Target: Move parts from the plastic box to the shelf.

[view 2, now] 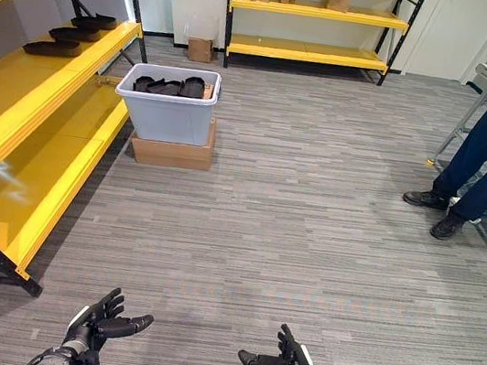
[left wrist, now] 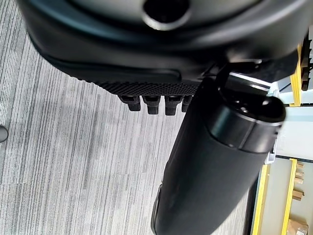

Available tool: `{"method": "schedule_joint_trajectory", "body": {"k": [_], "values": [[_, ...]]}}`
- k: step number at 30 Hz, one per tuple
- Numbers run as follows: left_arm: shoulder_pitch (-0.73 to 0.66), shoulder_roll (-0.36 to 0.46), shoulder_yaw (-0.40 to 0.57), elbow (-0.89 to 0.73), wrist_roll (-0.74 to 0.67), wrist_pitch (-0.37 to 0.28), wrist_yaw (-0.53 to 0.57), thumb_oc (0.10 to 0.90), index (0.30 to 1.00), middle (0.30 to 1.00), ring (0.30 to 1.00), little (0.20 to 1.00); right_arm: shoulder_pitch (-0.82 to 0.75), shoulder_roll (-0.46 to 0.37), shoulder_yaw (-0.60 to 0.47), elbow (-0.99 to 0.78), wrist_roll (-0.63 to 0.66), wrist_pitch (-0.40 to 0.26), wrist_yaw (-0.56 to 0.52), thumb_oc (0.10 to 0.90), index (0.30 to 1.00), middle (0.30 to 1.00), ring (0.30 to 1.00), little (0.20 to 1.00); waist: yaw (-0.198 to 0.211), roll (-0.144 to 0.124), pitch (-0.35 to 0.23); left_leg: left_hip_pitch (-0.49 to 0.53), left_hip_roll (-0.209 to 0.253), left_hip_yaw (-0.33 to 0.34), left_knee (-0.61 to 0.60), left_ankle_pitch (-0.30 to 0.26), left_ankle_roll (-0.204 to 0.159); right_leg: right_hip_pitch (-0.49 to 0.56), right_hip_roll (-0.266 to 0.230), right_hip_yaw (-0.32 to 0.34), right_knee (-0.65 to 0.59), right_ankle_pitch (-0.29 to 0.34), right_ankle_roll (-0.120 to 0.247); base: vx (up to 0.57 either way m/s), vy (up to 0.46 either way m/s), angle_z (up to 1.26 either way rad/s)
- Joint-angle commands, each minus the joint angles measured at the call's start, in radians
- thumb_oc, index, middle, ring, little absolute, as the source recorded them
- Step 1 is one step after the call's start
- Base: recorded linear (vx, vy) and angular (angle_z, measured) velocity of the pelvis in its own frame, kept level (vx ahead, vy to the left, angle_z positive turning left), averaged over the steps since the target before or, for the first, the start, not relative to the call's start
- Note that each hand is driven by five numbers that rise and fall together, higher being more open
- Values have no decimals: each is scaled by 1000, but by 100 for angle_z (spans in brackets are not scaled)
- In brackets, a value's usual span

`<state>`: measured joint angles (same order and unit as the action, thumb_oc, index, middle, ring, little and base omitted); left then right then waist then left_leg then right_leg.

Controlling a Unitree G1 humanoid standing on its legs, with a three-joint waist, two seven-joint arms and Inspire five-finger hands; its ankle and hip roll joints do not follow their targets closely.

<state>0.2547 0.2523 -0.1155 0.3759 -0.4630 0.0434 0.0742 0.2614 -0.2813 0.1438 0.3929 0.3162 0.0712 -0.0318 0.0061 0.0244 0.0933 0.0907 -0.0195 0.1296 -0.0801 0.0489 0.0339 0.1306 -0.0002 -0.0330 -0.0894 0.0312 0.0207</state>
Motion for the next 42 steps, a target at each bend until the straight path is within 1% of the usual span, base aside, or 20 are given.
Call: {"method": "schedule_joint_trajectory", "body": {"k": [1, 15, 17, 18, 19, 22, 23, 25, 26, 27, 30, 31, 32, 34, 35, 36, 38, 39, 41, 42], "values": [[-101, 32, 5, -17, 20, -62, -13, 900, 1000, 1000, 1000, 1000, -70, -6, -15, -55, -12, -57, 0, 900, 1000, 1000, 1000, 1000, 22, -32, -13, 36, 38, -41, -7, -50, -40, 11, -28, -7, 2, 24, 38, 0, 0, 0], [-128, 53, 17, -29, 8, -63, 1, 900, 1000, 1000, 1000, 1000, -96, -21, -23, -65, 9, -62, -6, 900, 1000, 1000, 1000, 1000, 24, -41, 15, 13, 65, -64, -7, -19, -41, -61, 13, 12, 104, -17, 6, -7, -40, 4], [-132, 58, 24, -35, 1, -64, 3, 900, 1000, 1000, 1000, 1000, -107, -30, -23, -71, 15, -69, -5, 900, 1000, 1000, 1000, 1000, 34, -61, 39, -43, 74, -69, 104, -44, -44, -70, 16, 20, 120, -22, -4, -56, -225, 3], [-129, 53, 32, -52, -14, -65, -2, 900, 1000, 1000, 1000, 1000, -112, -42, -26, -71, 19, -76, -6, 900, 1000, 1000, 1000, 1000, 61, -88, 77, -186, 64, -101, 346, -22, -38, -61, 21, 26, 118, -22, -24, -58, -274, 1], [-130, 53, 32, -52, -15, -65, -2, 900, 1000, 1000, 1000, 1000, -112, -42, -26, -71, 19, -76, -6, 900, 1000, 1000, 1000, 1000, 58, -86, 73, -197, 65, -105, 358, -27, -38, -65, 23, 22, 118, -22, -24, -44, -282, 27], [-142, 47, 25, -57, -25, -68, 2, 900, 1000, 1000, 1000, 1000, -111, -61, -50, -81, 24, -72, -11, 900, 1000, 1000, 1000, 1000, 66, -99, 100, -374, 17, -148, 579, 19, -15, -59, 16, 4, 114, -31, -40, 76, -95, 18], [-140, 44, 28, -59, -25, -67, -1, 900, 1000, 1000, 1000, 1000, -110, -60, -61, -77, 25, -72, -16, 900, 1000, 1000, 1000, 1000, 64, -97, 85, -370, 37, -94, 396, 14, -17, -39, 7, -2, 102, -41, -35, 354, 35, 20], [-135, 44, 22, -62, -13, -70, -1, 900, 1000, 1000, 1000, 1000, -108, -59, -67, -68, 18, -80, -26, 900, 1000, 1000, 1000, 1000, 77, -68, 63, -367, 39, -95, 40, 136, -51, 7, 42, 18, 72, -62, -25, 453, 109, 44], [-137, 44, 19, -60, -11, -73, 1, 900, 1000, 1000, 1000, 1000, -109, -61, -65, -63, 10, -81, -28, 900, 1000, 1000, 1000, 1000, 79, -65, 60, -373, 35, -93, -7, 150, -56, 24, 42, 20, 68, -70, -23, 555, 145, 74], [-137, 44, 24, -66, -18, -76, 6, 900, 1000, 1000, 1000, 1000, -129, -64, -55, -51, -6, -76, -32, 900, 1000, 1000, 1000, 1000, 95, -60, 46, -387, 26, -123, -7, 165, -66, 77, 43, 49, 57, -95, -17, 556, 167, 43], [-127, 39, 30, -74, -27, -78, 13, 900, 1000, 1000, 1000, 1000, -126, -49, -47, -63, -16, -70, -22, 900, 1000, 1000, 1000, 1000, 108, -58, 1, -354, 31, -94, -7, 198, -66, 127, 20, 74, 56, -137, -12, 582, 216, -73], [-128, 49, 33, -90, -23, -77, 18, 900, 1000, 1000, 1000, 1000, -132, -36, -31, -73, -17, -66, -11, 900, 1000, 1000, 1000, 1000, 129, -89, -13, -347, 3, -63, 74, 142, -24, 141, -46, 75, 147, -119, 21, 642, 267, -142], [-128, 49, 33, -90, -23, -76, 18, 900, 1000, 1000, 1000, 1000, -133, -36, -31, -73, -17, -66, -11, 900, 1000, 1000, 1000, 1000, 130, -87, -15, -351, 6, -63, 76, 142, -24, 137, -44, 76, 147, -117, 21, 605, 248, -97], [-129, 58, 28, -92, -11, -73, 17, 900, 1000, 1000, 1000, 1000, -132, -25, -23, -75, -14, -65, -2, 900, 1000, 1000, 1000, 1000, 136, -107, -17, -349, -22, -51, 133, 89, 3, 114, -77, 79, 253, -10, 59, 391, 179, -21], [-127, 68, 26, -101, -3, -67, 15, 900, 1000, 1000, 1000, 1000, -128, -21, -14, -86, -22, -62, 13, 900, 1000, 1000, 1000, 1000, 131, -112, -8, -303, -55, -61, 137, 40, 34, 54, -79, 92, 438, 149, 80, 382, 194, -29], [-127, 68, 26, -101, -3, -67, 15, 900, 1000, 1000, 1000, 1000, -128, -21, -14, -86, -22, -62, 13, 900, 1000, 1000, 1000, 1000, 132, -109, -11, -306, -52, -61, 136, 41, 34, 50, -77, 94, 438, 152, 80, 344, 203, -13], [-126, 80, 23, -127, 6, -61, 14, 900, 1000, 1000, 1000, 1000, -125, -12, -14, -102, -19, -64, 22, 900, 1000, 1000, 1000, 1000, 86, -67, 39, -203, -60, -89, 118, 4, 70, -89, -53, 87, 730, 261, 83, 341, 233, 10], [-127, 80, 24, -127, 6, -61, 14, 900, 1000, 1000, 1000, 1000, -126, -12, -14, -102, -19, -64, 22, 900, 1000, 1000, 1000, 1000, 86, -65, 38, -205, -57, -89, 117, 5, 70, -91, -51, 87, 729, 263, 83, 354, 224, 25], [-127, 86, 22, -125, 21, -56, 7, 900, 1000, 1000, 1000, 1000, -118, -6, -16, -111, -19, -61, 27, 900, 1000, 1000, 1000, 1000, 41, -23, 76, -94, -48, -127, 84, -21, 84, -271, 18, 68, 857, 137, 65, 349, 164, 52], [-127, 85, 22, -125, 21, -56, 7, 900, 1000, 1000, 1000, 1000, -118, -6, -16, -111, -19, -60, 27, 900, 1000, 1000, 1000, 1000, 41, -22, 74, -96, -46, -127, 83, -20, 83, -273, 19, 68, 856, 138, 65, 417, 137, 51]]}}
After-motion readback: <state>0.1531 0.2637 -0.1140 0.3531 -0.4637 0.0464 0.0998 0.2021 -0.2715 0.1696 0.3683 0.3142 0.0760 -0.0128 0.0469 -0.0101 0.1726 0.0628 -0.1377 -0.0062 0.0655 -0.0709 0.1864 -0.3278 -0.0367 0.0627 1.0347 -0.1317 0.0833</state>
